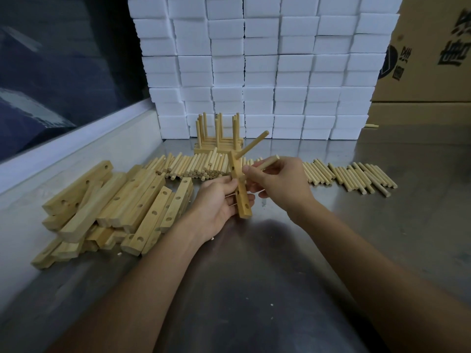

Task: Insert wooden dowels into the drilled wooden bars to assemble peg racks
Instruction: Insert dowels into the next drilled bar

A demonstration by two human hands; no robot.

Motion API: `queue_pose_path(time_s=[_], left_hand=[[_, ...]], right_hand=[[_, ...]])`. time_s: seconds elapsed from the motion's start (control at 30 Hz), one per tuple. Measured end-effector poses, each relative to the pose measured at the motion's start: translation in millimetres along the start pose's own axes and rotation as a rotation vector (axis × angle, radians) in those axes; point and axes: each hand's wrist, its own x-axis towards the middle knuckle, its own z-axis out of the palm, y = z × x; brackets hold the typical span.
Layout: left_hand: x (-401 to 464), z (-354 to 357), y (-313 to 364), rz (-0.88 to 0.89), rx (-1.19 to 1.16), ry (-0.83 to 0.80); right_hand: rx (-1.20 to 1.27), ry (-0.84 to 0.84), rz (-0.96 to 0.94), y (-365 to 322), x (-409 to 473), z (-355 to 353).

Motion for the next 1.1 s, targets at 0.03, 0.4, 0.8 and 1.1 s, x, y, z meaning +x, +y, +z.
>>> queue_pose_path(time_s=[0.03, 0.4, 0.8, 1.1], left_hand=[[0, 0, -1, 0.003, 0.011, -0.001], [-1, 0, -1, -0.013, 0.085, 0.022], [0, -1, 3, -0.060, -0.091, 0.132], [2, -7, 6, -0.089, -0.231, 0.192]], right_hand=[[0.003, 0.012, -0.004, 2, 0, 1], [-0.130, -0.070, -0.067, 13, 3, 6], [-0.275, -0.155, -0.031, 21, 16, -10], [-0.702, 0.086, -0.103, 53, 22, -18]])
